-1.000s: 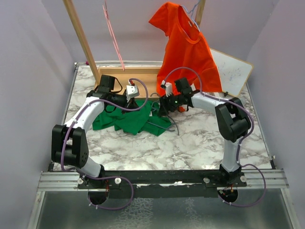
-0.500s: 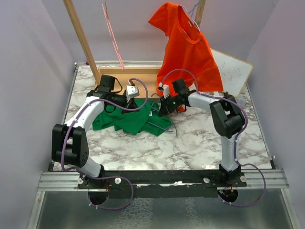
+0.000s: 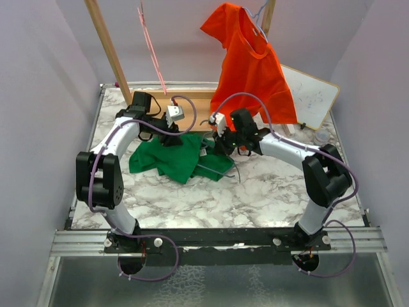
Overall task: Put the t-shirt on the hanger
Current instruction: Pick up the hanger at the center of the board.
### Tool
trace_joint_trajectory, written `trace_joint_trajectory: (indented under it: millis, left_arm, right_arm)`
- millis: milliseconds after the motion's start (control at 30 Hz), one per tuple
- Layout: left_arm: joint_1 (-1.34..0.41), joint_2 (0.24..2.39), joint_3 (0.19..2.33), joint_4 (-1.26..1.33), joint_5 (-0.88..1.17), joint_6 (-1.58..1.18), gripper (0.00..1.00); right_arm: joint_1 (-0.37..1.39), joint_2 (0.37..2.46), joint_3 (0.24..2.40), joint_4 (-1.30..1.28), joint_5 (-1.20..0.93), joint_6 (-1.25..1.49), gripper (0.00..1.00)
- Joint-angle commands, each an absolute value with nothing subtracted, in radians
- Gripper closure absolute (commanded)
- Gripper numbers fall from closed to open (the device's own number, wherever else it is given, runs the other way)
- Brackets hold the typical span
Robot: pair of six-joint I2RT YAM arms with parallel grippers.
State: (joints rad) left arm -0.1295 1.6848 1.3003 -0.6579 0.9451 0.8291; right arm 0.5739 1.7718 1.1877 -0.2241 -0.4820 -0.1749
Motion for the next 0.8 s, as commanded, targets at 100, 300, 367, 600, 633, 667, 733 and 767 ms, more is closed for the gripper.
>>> trace_joint_trajectory:
  millis: [100, 300, 367, 600, 633, 667, 733, 767]
  left_arm:
    - [-0.106, 1.752, 1.428, -0.796, 1.021, 0.893, 0.46]
    - [-0.105, 1.854, 1.543, -1.218, 1.11, 1.208, 0.44]
    - [-0.105, 1.899, 1.567, -1.36, 1.122, 1.327, 0.44]
    - [-0.107, 1.848, 1.489, -1.178, 1.104, 1.22, 0.43]
    - [-0.107, 1.827, 1.473, -1.127, 1.095, 1.186, 0.43]
    - [-0.107, 1.808, 1.46, -1.077, 1.088, 1.153, 0.43]
    - [-0.107, 1.78, 1.446, -1.014, 1.079, 1.107, 0.43]
    - [-0.107, 1.77, 1.447, -1.007, 1.08, 1.104, 0.43]
  right_arm:
    - [0.684, 1.715, 1.107, -0.07, -0.218, -0.293, 0.99]
    - [0.733, 1.648, 1.04, 0.039, -0.067, -0.344, 0.99]
    - [0.742, 1.623, 1.009, 0.081, -0.043, -0.368, 0.99]
    - [0.771, 1.583, 0.949, 0.15, 0.002, -0.435, 0.99]
    - [0.774, 1.581, 0.946, 0.154, 0.003, -0.444, 0.99]
    - [0.779, 1.579, 0.942, 0.159, 0.003, -0.456, 0.99]
    - [0.793, 1.577, 0.935, 0.172, 0.006, -0.481, 0.99]
    - [0.798, 1.58, 0.934, 0.175, 0.006, -0.491, 0.99]
